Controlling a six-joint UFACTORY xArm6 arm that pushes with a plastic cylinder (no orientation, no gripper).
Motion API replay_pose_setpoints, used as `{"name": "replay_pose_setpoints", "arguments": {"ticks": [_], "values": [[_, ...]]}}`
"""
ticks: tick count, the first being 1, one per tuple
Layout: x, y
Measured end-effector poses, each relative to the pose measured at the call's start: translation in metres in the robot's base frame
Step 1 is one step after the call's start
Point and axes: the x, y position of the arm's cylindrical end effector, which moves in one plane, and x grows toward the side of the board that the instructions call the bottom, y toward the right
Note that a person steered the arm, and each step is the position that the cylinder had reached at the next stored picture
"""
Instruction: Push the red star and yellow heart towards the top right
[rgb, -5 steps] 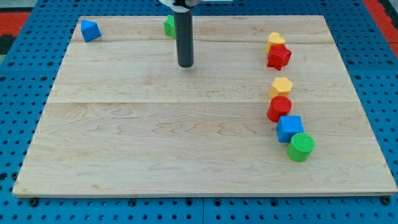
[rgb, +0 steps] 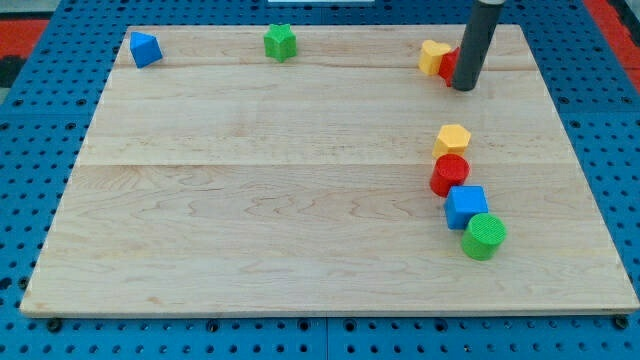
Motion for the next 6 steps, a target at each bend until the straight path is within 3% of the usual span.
{"name": "replay_pose_setpoints", "arguments": {"ticks": [2, 6], "values": [[-0.073, 0.020], [-0.105, 0.038]]}}
